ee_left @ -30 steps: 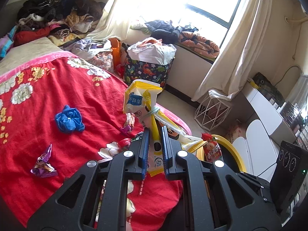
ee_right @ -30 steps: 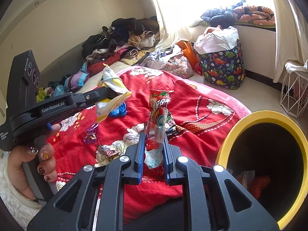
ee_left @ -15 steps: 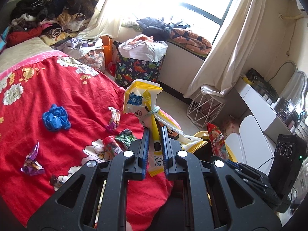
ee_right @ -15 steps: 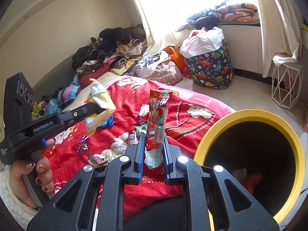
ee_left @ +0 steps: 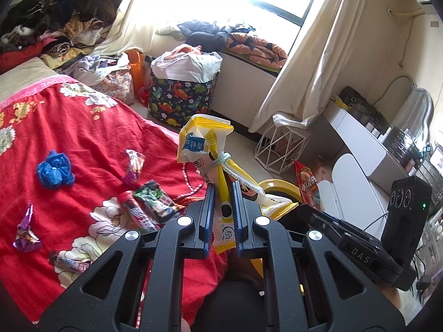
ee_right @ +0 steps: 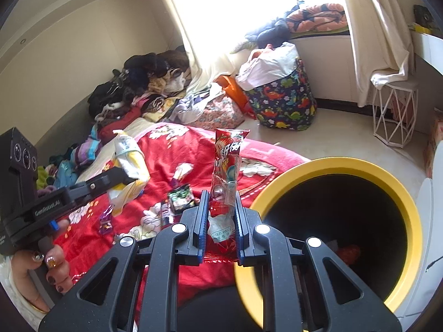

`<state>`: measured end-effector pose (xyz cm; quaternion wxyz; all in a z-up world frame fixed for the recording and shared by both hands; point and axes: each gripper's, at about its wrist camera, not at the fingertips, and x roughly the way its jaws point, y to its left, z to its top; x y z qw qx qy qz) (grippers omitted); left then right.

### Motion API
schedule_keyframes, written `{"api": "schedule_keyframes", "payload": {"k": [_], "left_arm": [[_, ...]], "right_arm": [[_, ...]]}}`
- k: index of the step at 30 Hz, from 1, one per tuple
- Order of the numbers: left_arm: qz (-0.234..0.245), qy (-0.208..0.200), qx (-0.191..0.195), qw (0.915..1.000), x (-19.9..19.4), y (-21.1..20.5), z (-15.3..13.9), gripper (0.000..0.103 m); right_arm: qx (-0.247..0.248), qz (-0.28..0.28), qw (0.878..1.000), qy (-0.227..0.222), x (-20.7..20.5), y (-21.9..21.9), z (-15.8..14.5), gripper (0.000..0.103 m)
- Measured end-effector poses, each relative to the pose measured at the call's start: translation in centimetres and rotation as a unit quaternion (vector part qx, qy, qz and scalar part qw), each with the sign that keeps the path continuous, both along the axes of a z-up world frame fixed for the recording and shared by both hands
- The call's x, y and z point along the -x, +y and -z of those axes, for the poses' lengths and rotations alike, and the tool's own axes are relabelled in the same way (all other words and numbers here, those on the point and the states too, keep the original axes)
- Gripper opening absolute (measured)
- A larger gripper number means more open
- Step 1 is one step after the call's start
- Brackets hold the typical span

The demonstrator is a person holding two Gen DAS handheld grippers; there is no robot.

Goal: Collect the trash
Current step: 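Carry the yellow wrapper and red packet with both grippers over the bin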

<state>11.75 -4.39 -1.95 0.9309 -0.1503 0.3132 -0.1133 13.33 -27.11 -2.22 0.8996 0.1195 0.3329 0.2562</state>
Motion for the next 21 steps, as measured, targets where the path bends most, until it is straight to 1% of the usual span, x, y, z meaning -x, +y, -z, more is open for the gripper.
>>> {"api": "schedule_keyframes", "payload": {"k": [11,21], "left_arm": [[0.028,0.005,-0.006,0.9996,-0.4,-2.8,0.4,0.008],[0.055,0.014,-0.017,0.9982,-0.8,-5.1,1.1,0.008]], "right_arm": [[-0.012,0.05,0.999,0.007,-0.5,-4.1,0.7,0.016],[-0.01,0.096,0.995,0.018,-0.6,-7.1,1.7,0.016]]}}
